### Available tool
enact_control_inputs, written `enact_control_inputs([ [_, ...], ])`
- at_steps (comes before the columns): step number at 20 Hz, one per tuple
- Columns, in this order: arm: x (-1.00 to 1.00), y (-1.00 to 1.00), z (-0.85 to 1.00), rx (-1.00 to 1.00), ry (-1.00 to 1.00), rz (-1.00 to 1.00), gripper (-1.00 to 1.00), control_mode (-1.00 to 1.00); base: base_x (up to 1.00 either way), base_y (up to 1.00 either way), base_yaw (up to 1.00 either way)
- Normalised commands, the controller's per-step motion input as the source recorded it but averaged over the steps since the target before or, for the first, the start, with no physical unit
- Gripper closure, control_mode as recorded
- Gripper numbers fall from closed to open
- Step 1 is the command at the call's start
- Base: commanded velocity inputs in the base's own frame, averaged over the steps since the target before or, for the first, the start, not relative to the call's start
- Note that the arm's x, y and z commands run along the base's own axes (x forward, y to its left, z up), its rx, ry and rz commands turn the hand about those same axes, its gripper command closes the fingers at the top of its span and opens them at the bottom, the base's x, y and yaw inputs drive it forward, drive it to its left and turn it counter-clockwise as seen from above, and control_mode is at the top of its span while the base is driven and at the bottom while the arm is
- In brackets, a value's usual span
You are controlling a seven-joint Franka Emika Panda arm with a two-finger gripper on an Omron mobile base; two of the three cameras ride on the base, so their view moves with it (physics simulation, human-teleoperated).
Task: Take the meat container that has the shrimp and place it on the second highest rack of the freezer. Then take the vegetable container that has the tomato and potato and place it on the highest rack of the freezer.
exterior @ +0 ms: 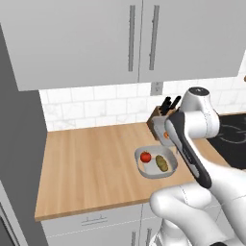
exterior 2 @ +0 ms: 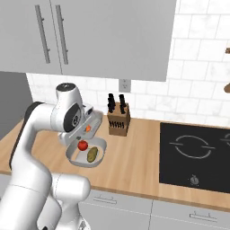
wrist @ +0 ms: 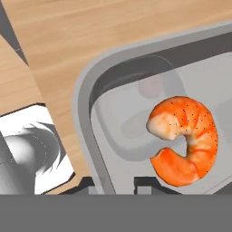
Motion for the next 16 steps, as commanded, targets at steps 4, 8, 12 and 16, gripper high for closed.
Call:
enact_control_inputs([
  [4, 0.00, -0.14, 0.02, 0.00, 0.00, -0.04, 1.00, -1.00, 0.00, 0.00, 0.00],
  [8, 0.00, -0.21, 0.00, 0.00, 0.00, 0.00, 1.00, -1.00, 0.00, 0.00, 0.00],
  [12, 0.00, -0.08, 0.00, 0.00, 0.00, 0.03, 1.00, -1.00, 0.00, 0.00, 0.00],
  [16, 0.00, 0.00, 0.00, 0.00, 0.00, 0.01, 1.00, -1.00, 0.00, 0.00, 0.00],
])
